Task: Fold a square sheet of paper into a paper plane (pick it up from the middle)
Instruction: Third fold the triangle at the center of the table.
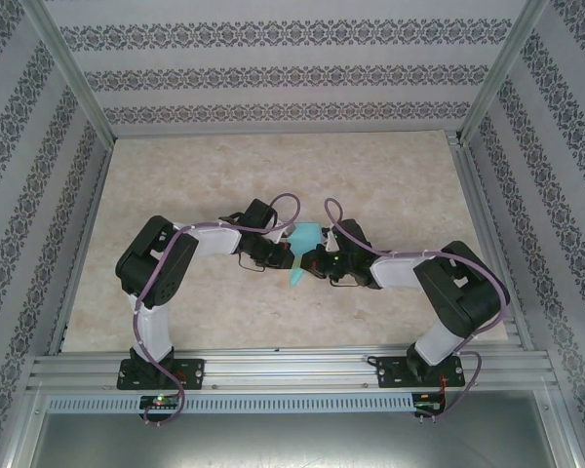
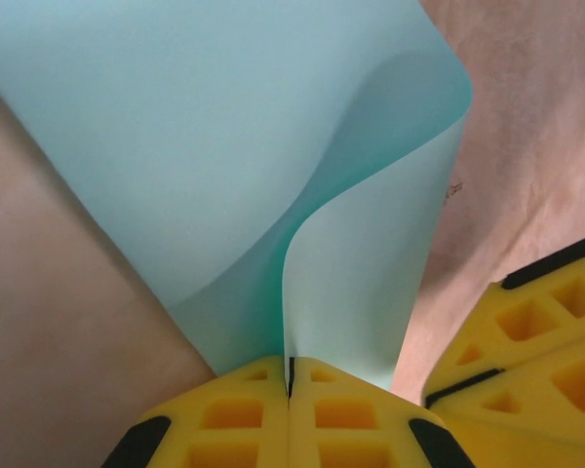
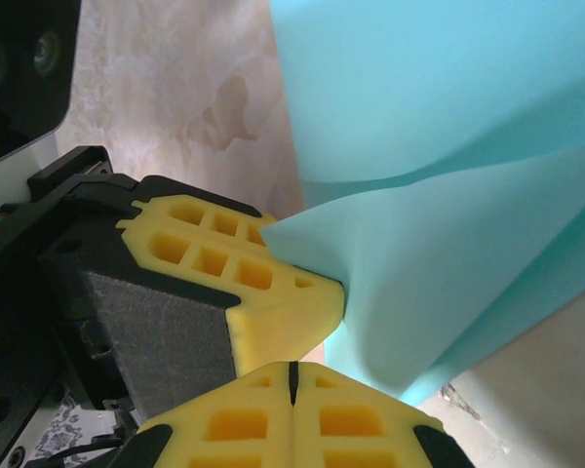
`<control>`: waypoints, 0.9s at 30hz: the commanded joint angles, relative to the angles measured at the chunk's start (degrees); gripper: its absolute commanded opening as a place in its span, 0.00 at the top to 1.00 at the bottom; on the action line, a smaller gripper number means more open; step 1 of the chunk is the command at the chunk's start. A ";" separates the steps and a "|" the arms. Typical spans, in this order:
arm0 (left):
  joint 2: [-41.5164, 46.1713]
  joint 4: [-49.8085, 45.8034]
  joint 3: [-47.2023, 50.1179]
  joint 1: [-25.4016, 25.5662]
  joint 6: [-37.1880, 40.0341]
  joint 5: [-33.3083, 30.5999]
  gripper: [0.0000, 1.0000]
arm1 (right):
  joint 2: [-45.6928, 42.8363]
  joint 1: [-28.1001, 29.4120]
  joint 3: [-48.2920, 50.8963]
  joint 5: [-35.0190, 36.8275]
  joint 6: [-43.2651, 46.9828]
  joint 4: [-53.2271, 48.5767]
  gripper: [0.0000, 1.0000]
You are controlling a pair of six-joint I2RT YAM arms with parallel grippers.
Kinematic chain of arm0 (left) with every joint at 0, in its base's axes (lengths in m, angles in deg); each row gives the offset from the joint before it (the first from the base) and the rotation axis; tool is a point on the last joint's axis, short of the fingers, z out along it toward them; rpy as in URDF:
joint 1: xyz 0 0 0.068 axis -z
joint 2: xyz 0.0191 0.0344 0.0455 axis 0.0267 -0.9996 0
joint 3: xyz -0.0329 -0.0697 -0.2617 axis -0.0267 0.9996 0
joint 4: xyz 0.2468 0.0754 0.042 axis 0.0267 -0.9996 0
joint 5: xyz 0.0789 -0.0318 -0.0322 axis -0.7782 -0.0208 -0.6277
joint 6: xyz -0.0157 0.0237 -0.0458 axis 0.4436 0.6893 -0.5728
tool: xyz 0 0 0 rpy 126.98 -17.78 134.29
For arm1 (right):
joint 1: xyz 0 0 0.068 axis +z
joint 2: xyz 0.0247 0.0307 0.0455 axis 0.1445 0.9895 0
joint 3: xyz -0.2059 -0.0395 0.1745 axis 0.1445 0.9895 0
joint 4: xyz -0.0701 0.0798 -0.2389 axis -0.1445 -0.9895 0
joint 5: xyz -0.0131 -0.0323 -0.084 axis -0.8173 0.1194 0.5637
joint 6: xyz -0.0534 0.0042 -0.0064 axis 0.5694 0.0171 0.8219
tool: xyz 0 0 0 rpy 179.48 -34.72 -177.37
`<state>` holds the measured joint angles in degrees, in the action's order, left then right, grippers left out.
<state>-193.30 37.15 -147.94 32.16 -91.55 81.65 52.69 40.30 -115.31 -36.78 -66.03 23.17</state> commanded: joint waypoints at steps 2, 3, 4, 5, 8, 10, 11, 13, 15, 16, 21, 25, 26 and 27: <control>-3.06 -4.32 0.30 -0.49 2.06 -4.66 0.98 | 2.25 -0.08 -0.92 -1.11 1.24 0.91 0.98; -3.09 -4.30 0.33 -0.44 2.12 -4.54 0.98 | 2.77 -0.14 -0.77 -0.80 1.35 0.83 0.98; -3.11 -4.35 0.34 -0.46 2.13 -4.57 0.98 | 3.38 -0.28 -0.60 -0.55 1.54 0.83 0.98; -3.14 -4.35 0.35 -0.41 2.21 -4.57 0.98 | 4.09 -0.34 -0.57 -0.33 1.95 0.83 0.98; -3.28 -4.59 0.25 -0.48 2.39 -4.66 0.98 | 6.16 -0.78 -0.20 0.15 1.76 0.39 0.98; -3.14 -4.87 0.16 -0.47 2.48 -4.81 0.98 | 5.99 -0.78 0.63 0.49 1.35 0.88 0.98; -3.08 -4.91 0.30 -0.49 2.56 -4.96 0.98 | 5.62 -0.87 0.83 0.69 1.26 0.61 0.97; -3.05 -4.96 0.27 -0.46 2.65 -4.99 0.98 | 4.09 -0.81 0.71 -0.31 1.28 0.77 0.96; -3.16 -5.20 0.18 -0.42 2.65 -5.01 0.98 | 1.65 -1.01 0.10 -0.46 1.59 -0.58 0.96; -3.15 -5.39 0.05 -0.49 2.74 -4.97 0.98 | 0.24 -1.34 -0.27 -0.69 2.03 -1.22 0.95; -3.15 -5.50 -0.13 -0.49 2.83 -5.18 0.98 | -2.55 -3.89 -2.21 -1.28 5.51 -5.61 0.95; -3.28 -5.57 -0.27 -0.48 2.76 -4.93 0.98 | 0.59 -4.82 -4.19 -3.39 5.95 -5.06 0.95; -3.22 -5.64 -0.30 -0.40 2.74 -4.84 0.98 | 1.61 -4.84 -4.79 -3.53 5.86 -4.91 0.95; -3.17 -5.67 -0.31 -0.48 2.83 -4.84 0.98 | 2.48 -4.82 -5.11 -3.39 5.77 -5.02 0.96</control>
<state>-193.50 35.86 -148.66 32.16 -90.43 81.58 52.72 35.51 -118.92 -38.51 -62.10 19.46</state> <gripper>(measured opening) 0.063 0.055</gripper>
